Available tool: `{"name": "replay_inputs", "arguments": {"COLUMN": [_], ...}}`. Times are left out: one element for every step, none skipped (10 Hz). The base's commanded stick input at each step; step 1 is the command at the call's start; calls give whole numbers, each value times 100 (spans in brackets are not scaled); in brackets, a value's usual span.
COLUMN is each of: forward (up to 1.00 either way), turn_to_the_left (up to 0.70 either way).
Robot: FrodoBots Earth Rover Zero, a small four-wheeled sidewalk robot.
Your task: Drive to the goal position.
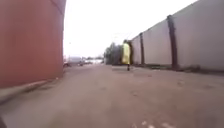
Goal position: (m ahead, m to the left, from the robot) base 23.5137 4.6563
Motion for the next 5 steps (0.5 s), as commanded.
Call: {"name": "replay_inputs", "arguments": {"forward": [50,50,50,50,50], "turn_to_the_left": [0,0,0,0,0]}}
